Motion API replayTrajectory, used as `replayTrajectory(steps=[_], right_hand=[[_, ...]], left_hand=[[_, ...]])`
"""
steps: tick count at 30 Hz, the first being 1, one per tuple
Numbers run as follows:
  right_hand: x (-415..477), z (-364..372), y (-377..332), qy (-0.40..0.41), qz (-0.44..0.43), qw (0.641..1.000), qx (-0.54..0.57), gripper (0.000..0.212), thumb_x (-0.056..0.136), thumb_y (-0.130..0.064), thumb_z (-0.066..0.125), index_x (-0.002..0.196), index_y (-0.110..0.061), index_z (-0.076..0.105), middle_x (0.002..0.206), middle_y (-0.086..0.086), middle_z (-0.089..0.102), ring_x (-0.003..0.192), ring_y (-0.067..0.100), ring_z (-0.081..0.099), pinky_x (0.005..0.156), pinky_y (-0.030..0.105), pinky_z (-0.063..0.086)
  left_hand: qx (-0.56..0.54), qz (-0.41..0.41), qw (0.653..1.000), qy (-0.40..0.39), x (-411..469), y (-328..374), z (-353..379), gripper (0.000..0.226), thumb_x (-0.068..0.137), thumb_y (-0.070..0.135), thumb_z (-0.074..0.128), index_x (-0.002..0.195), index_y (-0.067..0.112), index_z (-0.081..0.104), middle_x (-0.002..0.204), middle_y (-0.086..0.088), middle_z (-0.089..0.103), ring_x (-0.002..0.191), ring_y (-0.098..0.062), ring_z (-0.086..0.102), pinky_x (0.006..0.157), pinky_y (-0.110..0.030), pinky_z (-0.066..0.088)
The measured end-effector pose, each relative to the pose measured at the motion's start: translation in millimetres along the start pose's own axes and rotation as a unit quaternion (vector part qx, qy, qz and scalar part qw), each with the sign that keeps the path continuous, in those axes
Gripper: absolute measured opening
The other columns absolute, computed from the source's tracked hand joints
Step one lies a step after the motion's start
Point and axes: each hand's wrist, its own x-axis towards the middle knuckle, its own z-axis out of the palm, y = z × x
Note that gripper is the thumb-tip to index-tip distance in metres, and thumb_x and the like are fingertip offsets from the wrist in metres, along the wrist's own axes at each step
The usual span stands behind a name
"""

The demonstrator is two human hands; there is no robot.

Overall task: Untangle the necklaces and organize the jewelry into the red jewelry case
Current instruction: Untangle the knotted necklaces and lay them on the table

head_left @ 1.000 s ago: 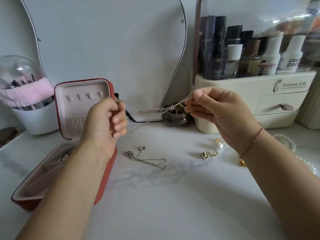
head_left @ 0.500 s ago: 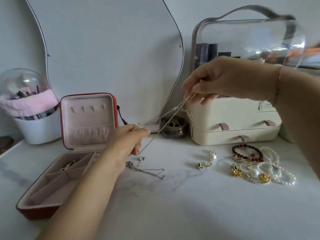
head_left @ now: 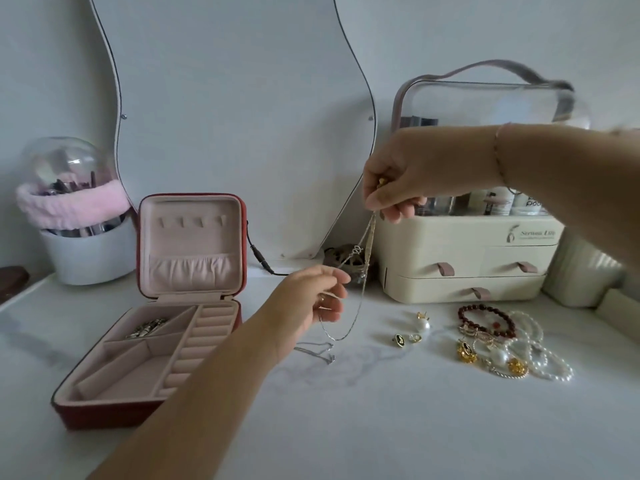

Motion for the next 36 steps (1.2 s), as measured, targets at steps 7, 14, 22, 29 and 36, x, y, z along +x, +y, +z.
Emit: replayTrajectory(steps=[7, 14, 22, 29, 36], right_hand=[[0, 14, 0, -0.009, -0.009, 0.999, 0.043, 0.008, 0.090, -0.012, 0.059, 0.085, -0.012, 0.065, 0.077, -0.003, 0.074, 0.067, 0.003, 0.068, 0.059, 0.013, 0.049], [1, 28, 10, -0.003, -0.018, 0.998, 0.058, 0.007, 0.090, -0.011, 0.059, 0.090, -0.015, 0.064, 0.068, -0.007, 0.070, 0.058, -0.001, 0.063, 0.058, 0.012, 0.048], [0, 41, 23, 0.061, -0.017, 0.991, 0.119, 0.005, 0.086, -0.010, 0.065, 0.091, -0.010, 0.065, 0.074, 0.002, 0.072, 0.066, 0.010, 0.067, 0.068, 0.020, 0.055], [-2, 80, 45, 0.157, -0.009, 0.980, 0.125, 0.009, 0.084, -0.008, 0.067, 0.092, -0.013, 0.067, 0.079, 0.001, 0.073, 0.070, 0.006, 0.069, 0.075, 0.024, 0.056], [12, 111, 49, 0.233, -0.025, 0.899, 0.370, 0.010, 0.092, 0.003, 0.052, 0.093, -0.003, 0.060, 0.083, 0.017, 0.069, 0.072, 0.023, 0.069, 0.071, 0.035, 0.059]], left_hand=[[0.096, 0.046, 0.993, -0.058, -7, -2, 6, 0.026, 0.071, 0.029, 0.059, 0.094, 0.024, 0.067, 0.087, 0.008, 0.065, 0.078, -0.007, 0.060, 0.073, -0.022, 0.043], [0.111, 0.069, 0.990, -0.045, -4, 24, 10, 0.033, 0.077, 0.041, 0.074, 0.102, 0.021, 0.071, 0.100, 0.007, 0.074, 0.090, -0.003, 0.065, 0.086, -0.024, 0.045], [0.099, 0.067, 0.992, -0.041, 5, 31, 16, 0.011, 0.088, 0.026, 0.064, 0.088, 0.020, 0.073, 0.086, 0.000, 0.076, 0.077, -0.010, 0.069, 0.079, -0.024, 0.047], [0.244, 0.182, 0.952, 0.035, 17, 13, 9, 0.013, 0.090, 0.016, 0.063, 0.086, 0.021, 0.074, 0.090, -0.008, 0.075, 0.078, -0.015, 0.068, 0.086, -0.037, 0.052], [0.234, 0.175, 0.953, 0.082, 16, 14, 9, 0.008, 0.085, 0.009, 0.070, 0.082, 0.016, 0.071, 0.058, 0.006, 0.069, 0.047, -0.005, 0.057, 0.048, -0.011, 0.041]])
